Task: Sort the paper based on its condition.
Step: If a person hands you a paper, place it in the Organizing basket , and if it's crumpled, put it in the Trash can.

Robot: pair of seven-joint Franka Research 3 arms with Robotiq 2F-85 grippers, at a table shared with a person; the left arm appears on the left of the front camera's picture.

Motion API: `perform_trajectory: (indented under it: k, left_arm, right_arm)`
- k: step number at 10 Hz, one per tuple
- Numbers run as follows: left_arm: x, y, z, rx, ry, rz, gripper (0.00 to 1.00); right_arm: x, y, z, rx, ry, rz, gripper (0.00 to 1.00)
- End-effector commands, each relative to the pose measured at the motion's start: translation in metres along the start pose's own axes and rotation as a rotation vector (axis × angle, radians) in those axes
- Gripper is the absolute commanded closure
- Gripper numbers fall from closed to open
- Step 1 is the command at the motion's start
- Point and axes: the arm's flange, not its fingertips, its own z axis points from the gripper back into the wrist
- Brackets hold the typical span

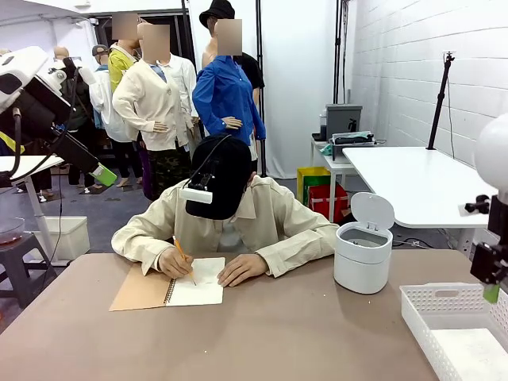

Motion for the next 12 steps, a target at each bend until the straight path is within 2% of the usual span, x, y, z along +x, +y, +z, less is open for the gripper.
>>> perform_trajectory:
  k: [1, 2, 7, 10, 12]
  left_arm:
    - [-0.001, 0.001, 0.001, -0.001, -0.002, 0.001, 0.00]
    - [-0.001, 0.001, 0.001, -0.001, -0.002, 0.001, 0.00]
    - [-0.001, 0.001, 0.001, -0.001, -0.002, 0.001, 0.00]
    - [-0.001, 0.001, 0.001, -0.001, -0.002, 0.001, 0.00]
    - [-0.001, 0.001, 0.001, -0.001, -0.002, 0.001, 0.00]
  right_arm:
    - [-0.004, 0.008, 0.012, 0.061, -0.091, 0.054, 0.00]
    - [0.000, 0.000, 0.000, 0.000, 0.000, 0.000, 0.00]
    - [-0.001, 0.003, 0.003, 0.015, -0.011, 0.011, 0.00]
    - [0.012, 0.061, 0.056, 0.026, -0.168, 0.257, 0.00]
    - [0.026, 0.087, 0.091, 0.024, -0.292, 0.339, 0.00]
